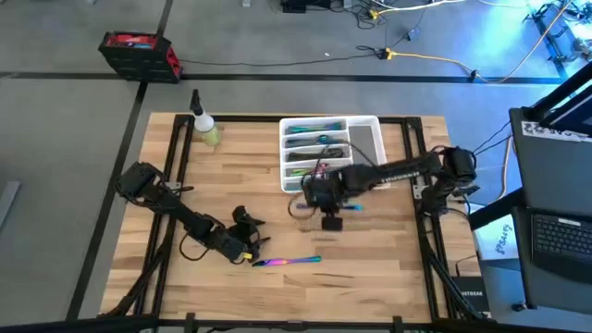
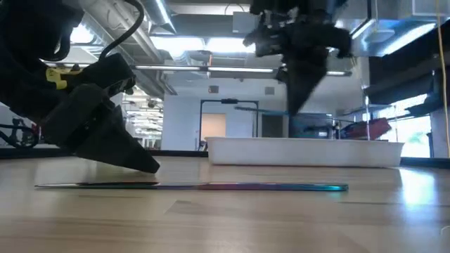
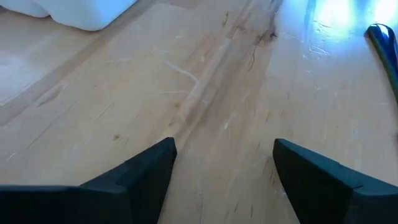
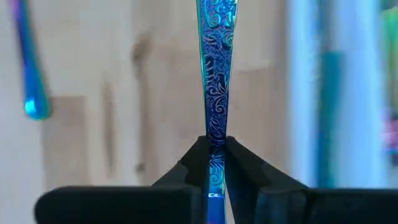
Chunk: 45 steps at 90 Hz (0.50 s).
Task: Sort silverware
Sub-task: Put the blue knife on the white silverware tray
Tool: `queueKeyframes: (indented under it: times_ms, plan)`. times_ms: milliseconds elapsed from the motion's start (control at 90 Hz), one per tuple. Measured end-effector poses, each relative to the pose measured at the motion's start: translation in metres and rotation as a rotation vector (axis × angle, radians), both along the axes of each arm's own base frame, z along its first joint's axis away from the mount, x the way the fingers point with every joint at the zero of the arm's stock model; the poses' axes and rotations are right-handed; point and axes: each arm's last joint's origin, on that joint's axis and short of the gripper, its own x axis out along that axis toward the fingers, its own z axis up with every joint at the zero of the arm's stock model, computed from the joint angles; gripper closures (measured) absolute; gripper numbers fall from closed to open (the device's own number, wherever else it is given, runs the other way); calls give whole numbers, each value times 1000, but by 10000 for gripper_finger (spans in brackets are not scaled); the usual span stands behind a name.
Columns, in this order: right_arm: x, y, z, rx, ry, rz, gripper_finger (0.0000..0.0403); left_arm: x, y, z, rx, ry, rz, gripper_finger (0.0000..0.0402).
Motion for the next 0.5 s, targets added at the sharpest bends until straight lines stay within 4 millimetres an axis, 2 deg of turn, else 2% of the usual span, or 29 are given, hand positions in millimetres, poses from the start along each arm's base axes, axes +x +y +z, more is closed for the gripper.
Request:
queueKeyframes:
  times_ms: [122,289,389,500]
  plan:
    - [3,-31,8,-24,-14,-5,382,0,0,0,-9,-4,7,139]
    - [0,-66,6,-85,1,28,382,0,0,0,-23,-10,17,139]
    - [-1,-81,0,-107,19,48,382,0,0,0,-26,-12,19,139]
    - [0,-88,-6,-80,39,53,382,0,0,0,-35,-15,24,139]
